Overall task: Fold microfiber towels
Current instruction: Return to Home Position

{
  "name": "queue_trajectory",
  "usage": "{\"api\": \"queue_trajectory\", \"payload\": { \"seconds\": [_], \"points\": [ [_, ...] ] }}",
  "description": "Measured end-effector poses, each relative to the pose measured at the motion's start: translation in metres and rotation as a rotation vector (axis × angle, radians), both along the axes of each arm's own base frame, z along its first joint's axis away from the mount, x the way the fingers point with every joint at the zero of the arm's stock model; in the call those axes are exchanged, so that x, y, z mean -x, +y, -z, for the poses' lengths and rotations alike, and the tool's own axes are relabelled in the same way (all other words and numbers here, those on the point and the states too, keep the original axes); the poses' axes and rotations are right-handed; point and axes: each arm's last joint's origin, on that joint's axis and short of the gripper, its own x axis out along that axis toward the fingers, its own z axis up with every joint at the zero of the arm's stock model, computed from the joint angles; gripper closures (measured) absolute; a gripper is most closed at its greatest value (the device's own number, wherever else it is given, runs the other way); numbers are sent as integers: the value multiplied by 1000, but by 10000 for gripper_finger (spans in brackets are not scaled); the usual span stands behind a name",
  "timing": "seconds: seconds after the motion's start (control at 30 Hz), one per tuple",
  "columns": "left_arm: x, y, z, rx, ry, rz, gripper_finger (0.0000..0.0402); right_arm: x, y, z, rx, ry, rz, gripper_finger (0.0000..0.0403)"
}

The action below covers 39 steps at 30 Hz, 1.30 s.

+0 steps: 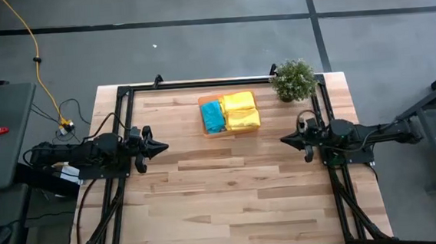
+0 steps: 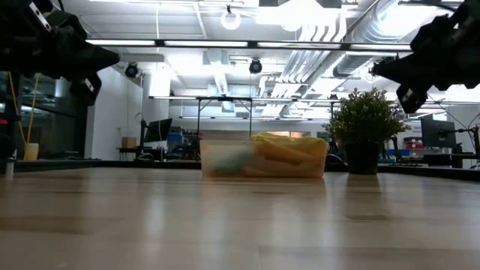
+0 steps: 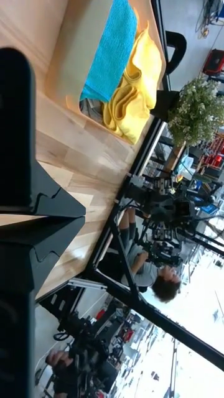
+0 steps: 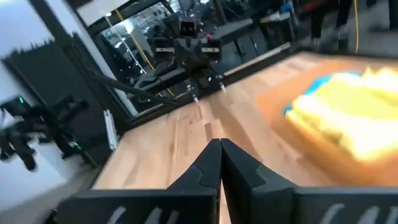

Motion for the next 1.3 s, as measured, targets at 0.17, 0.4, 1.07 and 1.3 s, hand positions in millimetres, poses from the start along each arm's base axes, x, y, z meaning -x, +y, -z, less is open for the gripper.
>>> {"api": "queue_trajectory", "payload": {
  "seconds": [0.17,0.4,1.07,1.3],
  "points": [
    [0,0,0,0,-1,-4,401,1,-2,-1,139,-8,8,403],
    [0,0,0,0,-1,-5,401,-1,-2,2,274,31,-12,403],
    [0,0,0,0,-1,-8,401,-1,-2,2,180,29,-7,403],
    [0,0,0,0,-1,-8,401,-1,-2,2,180,29,-7,402]
  ]
}}
